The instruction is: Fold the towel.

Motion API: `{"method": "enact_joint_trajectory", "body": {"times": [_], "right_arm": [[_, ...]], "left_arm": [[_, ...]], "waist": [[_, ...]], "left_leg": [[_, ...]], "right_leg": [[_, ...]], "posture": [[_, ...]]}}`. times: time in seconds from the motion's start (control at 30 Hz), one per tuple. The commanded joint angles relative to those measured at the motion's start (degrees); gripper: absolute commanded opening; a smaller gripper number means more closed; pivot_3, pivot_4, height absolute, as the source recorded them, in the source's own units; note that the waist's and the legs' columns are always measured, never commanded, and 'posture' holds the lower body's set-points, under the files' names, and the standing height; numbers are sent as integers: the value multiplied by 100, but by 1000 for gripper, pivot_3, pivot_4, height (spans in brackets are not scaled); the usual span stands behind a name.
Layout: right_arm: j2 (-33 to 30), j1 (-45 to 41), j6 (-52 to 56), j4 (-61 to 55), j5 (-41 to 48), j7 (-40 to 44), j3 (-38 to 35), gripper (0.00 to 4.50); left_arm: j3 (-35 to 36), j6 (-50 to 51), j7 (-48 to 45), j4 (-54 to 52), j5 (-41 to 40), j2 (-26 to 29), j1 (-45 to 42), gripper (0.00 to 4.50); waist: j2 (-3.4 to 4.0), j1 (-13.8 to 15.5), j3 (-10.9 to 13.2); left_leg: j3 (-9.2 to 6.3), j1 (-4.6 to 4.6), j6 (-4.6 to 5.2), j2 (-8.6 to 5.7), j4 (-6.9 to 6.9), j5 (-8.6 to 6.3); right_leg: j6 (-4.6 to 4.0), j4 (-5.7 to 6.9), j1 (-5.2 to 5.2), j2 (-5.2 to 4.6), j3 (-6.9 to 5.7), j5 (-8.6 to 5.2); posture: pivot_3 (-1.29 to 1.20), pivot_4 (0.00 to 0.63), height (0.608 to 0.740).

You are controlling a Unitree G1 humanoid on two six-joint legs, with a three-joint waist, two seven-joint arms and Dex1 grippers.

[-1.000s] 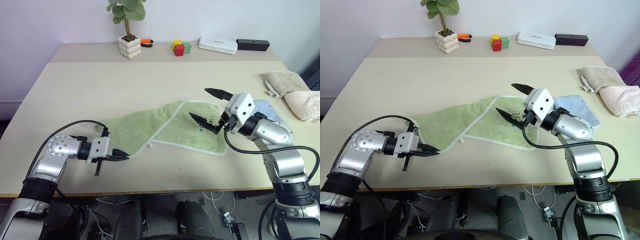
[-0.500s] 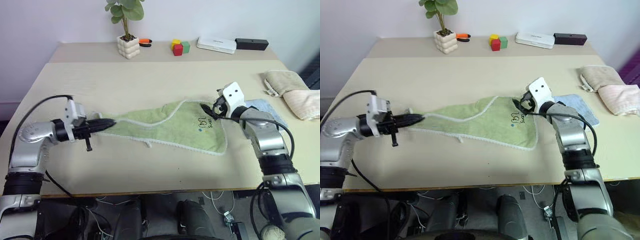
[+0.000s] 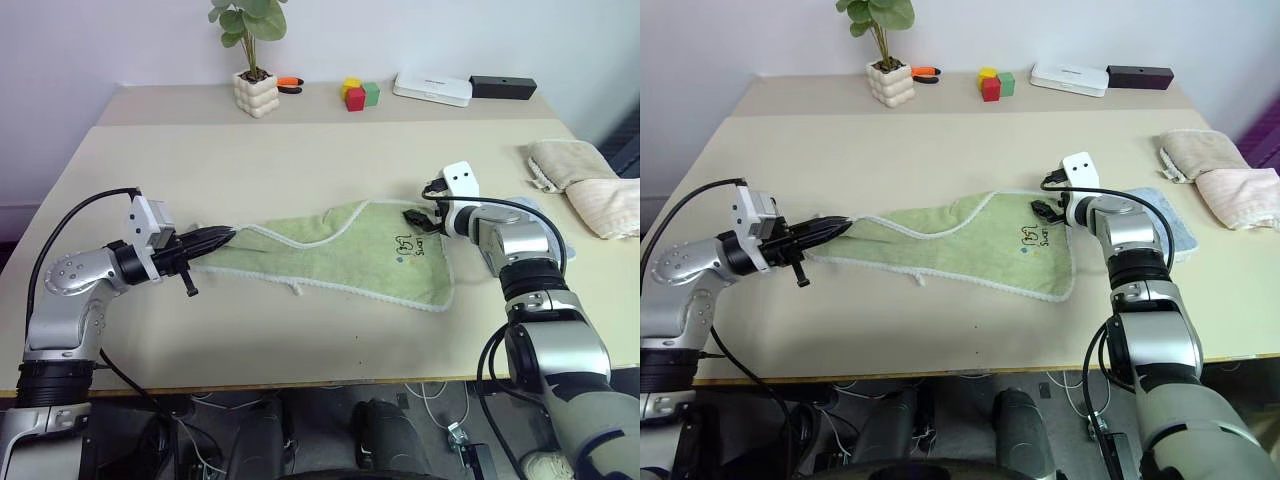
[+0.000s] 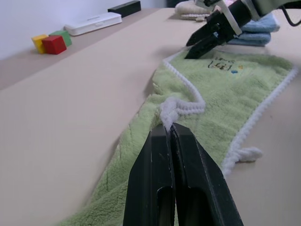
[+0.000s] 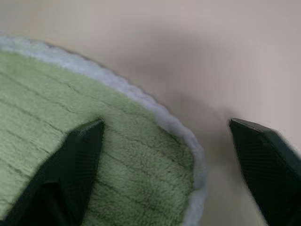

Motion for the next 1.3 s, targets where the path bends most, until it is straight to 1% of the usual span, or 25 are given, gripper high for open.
{"method": "enact_joint_trajectory", "body": {"times": [0.03,0.17,0.2,0.3,0.37,0.43,0.47,0.57,0.63,0.73,0.77,0.83,0.9,0.97,1.03,1.07,1.1,1.17,1.23,1.3], "right_arm": [[-43,-113,394,184,127,-18,-219,2171],[-85,-74,449,54,53,121,-141,123],[-97,-66,444,25,35,140,-128,52],[-149,15,289,-132,-60,233,-17,52],[-169,95,118,-327,-79,339,43,52],[-174,145,-199,-475,-177,295,106,52],[-139,61,-517,-441,-218,171,87,52],[37,-334,-1333,-249,-284,-115,30,52],[88,-670,-1917,89,-494,-223,175,52],[150,-1478,-2700,854,-653,-723,110,52],[152,-1758,-2914,1077,-632,-854,36,52],[80,-2241,-3366,1364,-590,-1154,-110,52],[3,-2475,-3683,1436,-461,-1183,-279,52],[-43,-2387,-3929,1291,-325,-888,-395,52],[-80,-2118,-4062,1033,-268,-665,-427,52],[-68,-1882,-4083,756,-205,-436,-411,52],[-49,-1590,-4065,383,-124,-156,-369,52],[21,-574,-3759,-977,308,688,-214,52],[-32,309,-3464,-2034,348,1002,-3,52],[-114,965,-3096,-2765,446,1192,80,52]], "left_arm": [[109,24,47,-202,-47,49,-18,0],[71,21,27,-125,-1,49,-77,0],[66,30,15,-98,-1,50,-91,0],[76,103,99,88,60,55,-201,0],[66,389,410,326,156,40,-370,0],[47,252,683,655,383,-31,-577,0],[-5,-8,878,1027,602,-118,-844,0],[-135,-290,1267,2378,1016,-331,-1886,0],[-235,-845,1582,3552,1442,-364,-2709,0],[-333,-1769,2511,5272,2057,-277,-4055,0],[-327,-1984,2821,5709,2178,-222,-4457,0],[-325,-2495,3311,6277,2411,-31,-5124,0],[-202,-2810,3462,6574,2419,153,-5558,0],[-82,-3056,3029,6691,2283,286,-5709,0],[7,-3363,2516,6685,2179,356,-5631,0],[112,-3367,2074,6645,2007,344,-5542,0],[221,-3356,1622,6581,1817,323,-5421,0],[315,-3528,605,6268,1513,283,-4839,0],[401,-3525,-58,5946,1259,244,-4245,0],[443,-3398,-620,5618,1042,250,-3691,0]], "waist": [[-1,6,0],[0,-11,-1],[0,-6,-1],[0,3,-1],[0,10,-1],[0,-5,0],[1,0,0],[-1,-2,4],[-1,-15,4],[-10,-34,17],[-12,-43,20],[-13,-53,25],[-14,-60,26],[-15,-53,26],[-14,-45,25],[-15,-29,25],[-15,-13,25],[-14,-6,25],[-12,-24,24],[-11,-32,26]], "left_leg": [[1,0,0,0,0,0],[0,0,0,0,-1,0],[0,0,0,0,-1,0],[0,0,0,-1,0,0],[-1,-1,0,0,-1,0],[1,-1,0,-1,-1,0],[1,-3,0,-1,-1,0],[2,-9,-3,-3,0,2],[5,-15,-4,-3,1,3],[13,-24,-11,-3,-1,9],[13,-32,-33,-3,-2,22],[19,-45,-43,-3,-4,28],[22,-60,-43,-2,-13,28],[28,-65,-44,-2,-26,28],[37,-62,-44,-2,-35,28],[43,-56,-44,-2,-37,28],[43,-55,-44,-1,-33,28],[43,-50,-44,-1,-15,28],[43,-41,-42,1,-11,27],[42,-41,-42,3,-5,27]], "right_leg": [[0,0,0,-1,0,0],[0,0,-1,-1,0,0],[0,0,-1,-1,0,0],[0,0,-1,-1,0,0],[0,1,-2,-1,0,0],[0,2,-3,-1,1,0],[0,1,-4,-1,1,0],[1,9,-13,0,0,0],[2,14,-22,0,2,1],[3,16,-39,1,5,1],[3,17,-47,2,5,1],[5,12,-57,1,7,0],[6,13,-69,2,7,0],[8,2,-75,1,6,-1],[10,-1,-75,0,5,-2],[10,-1,-73,-1,6,-2],[10,2,-72,-1,5,-2],[10,2,-64,-1,6,-3],[10,5,-53,-2,6,-3],[10,18,-56,-2,7,-2]], "posture": [[0,150,735],[0,150,735],[0,150,735],[0,150,735],[0,150,735],[0,150,735],[0,150,735],[0,150,735],[0,150,735],[0,150,735],[0,150,735],[0,150,735],[0,150,735],[0,150,735],[0,150,735],[0,150,735],[0,150,735],[0,150,735],[0,150,735],[0,150,735]]}}
